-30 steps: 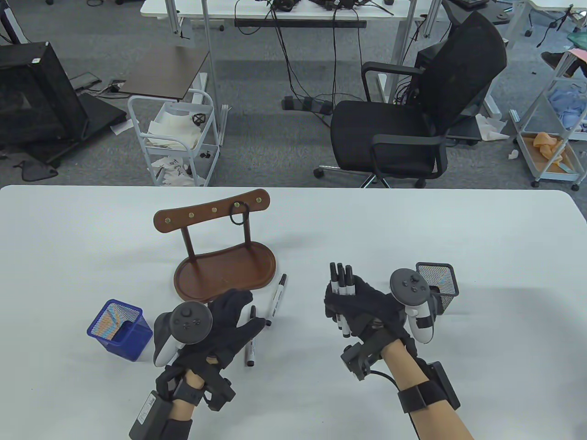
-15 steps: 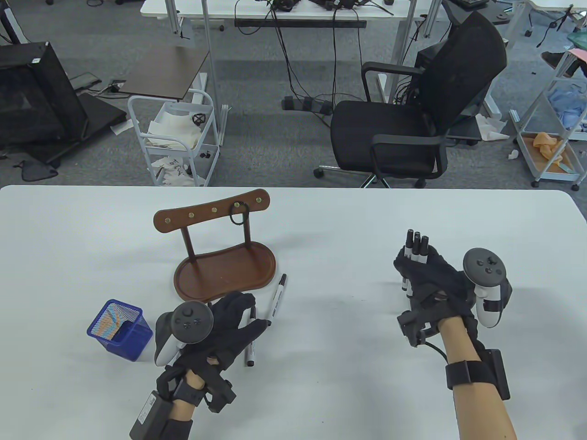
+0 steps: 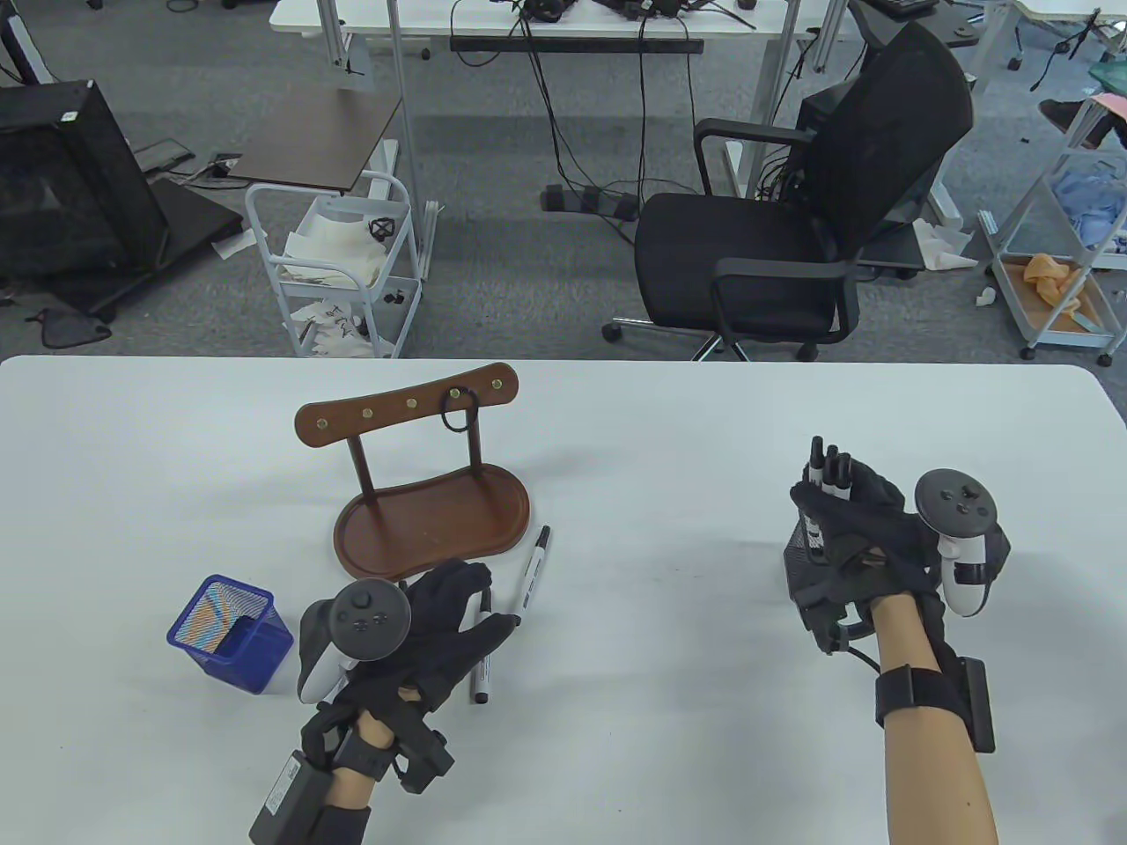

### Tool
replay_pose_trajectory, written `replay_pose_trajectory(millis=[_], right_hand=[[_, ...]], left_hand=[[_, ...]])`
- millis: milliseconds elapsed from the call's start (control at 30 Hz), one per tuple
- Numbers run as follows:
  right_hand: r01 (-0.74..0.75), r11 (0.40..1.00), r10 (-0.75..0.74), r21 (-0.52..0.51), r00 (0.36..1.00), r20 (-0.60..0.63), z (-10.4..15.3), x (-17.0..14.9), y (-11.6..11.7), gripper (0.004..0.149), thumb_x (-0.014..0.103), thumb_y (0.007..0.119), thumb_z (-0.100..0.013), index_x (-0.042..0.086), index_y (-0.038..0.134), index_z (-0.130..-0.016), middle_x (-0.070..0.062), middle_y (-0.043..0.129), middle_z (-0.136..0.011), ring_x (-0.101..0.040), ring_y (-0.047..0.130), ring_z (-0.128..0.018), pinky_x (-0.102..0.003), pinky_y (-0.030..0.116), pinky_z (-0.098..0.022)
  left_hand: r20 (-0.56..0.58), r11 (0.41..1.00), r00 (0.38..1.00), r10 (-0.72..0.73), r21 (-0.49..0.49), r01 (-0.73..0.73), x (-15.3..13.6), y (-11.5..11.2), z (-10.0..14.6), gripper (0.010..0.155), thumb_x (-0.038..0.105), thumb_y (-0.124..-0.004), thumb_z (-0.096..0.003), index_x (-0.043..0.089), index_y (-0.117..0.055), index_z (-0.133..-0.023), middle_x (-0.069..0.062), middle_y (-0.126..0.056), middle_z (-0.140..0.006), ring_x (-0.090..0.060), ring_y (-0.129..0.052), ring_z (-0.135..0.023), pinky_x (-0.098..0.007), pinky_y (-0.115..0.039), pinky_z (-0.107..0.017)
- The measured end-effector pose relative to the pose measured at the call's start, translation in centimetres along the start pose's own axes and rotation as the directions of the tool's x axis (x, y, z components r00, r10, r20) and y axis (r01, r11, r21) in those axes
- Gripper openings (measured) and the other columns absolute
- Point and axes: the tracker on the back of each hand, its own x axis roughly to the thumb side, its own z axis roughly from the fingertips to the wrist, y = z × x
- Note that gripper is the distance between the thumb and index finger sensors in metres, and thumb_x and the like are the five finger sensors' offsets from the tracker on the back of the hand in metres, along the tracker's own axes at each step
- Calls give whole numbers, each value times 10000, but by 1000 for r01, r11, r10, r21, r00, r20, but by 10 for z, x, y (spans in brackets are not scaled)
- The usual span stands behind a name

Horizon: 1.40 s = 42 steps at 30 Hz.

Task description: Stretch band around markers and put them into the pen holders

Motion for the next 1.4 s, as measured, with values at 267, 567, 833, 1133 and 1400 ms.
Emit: replay_pose_trajectory(millis=[267,567,833,1133,1400], right_hand=[[-54,998,53,-10,996,-77,-8,-21,-4,403,441,836,-533,484,645,-885,11,193,-1250,-335,-52,-1063,-630,-96,-632],[-132,990,137,52,981,-136,-14,-35,-4,412,451,825,-530,488,647,-899,19,113,-1233,-337,-118,-1030,-633,-116,-602],[-153,987,160,48,971,-178,-19,-44,-2,388,428,822,-541,440,671,-898,19,115,-1224,-350,-113,-1025,-645,-103,-603],[-224,974,226,31,957,-183,-19,-44,0,740,426,893,-507,311,422,-1067,-58,142,-1226,-405,-7,-1053,-690,7,-663],[-349,937,346,-3,929,-128,-10,-28,8,804,448,889,-490,288,384,-1094,-70,199,-1233,-369,59,-1084,-670,71,-725]], left_hand=[[1,1000,1000,2,-6,-2,0,-1,0,856,669,-668,-578,112,-447,-1189,-327,-345,-1279,-632,-292,-1116,-815,-281,-718],[-4,1000,1000,2,-17,-2,0,-3,-1,859,670,-668,-578,110,-443,-1190,-329,-340,-1278,-635,-289,-1116,-817,-277,-716],[-8,1000,1000,3,-19,-3,-1,-3,-1,860,670,-668,-577,109,-442,-1189,-329,-335,-1278,-633,-284,-1116,-816,-276,-716],[-12,1000,1000,-2,-25,1,-1,-4,-2,879,673,-678,-573,106,-422,-1195,-333,-322,-1279,-637,-275,-1115,-818,-272,-716],[-11,1000,1000,-15,-24,15,-1,-4,-2,885,670,-686,-572,106,-411,-1195,-331,-319,-1279,-635,-271,-1117,-818,-268,-715]])
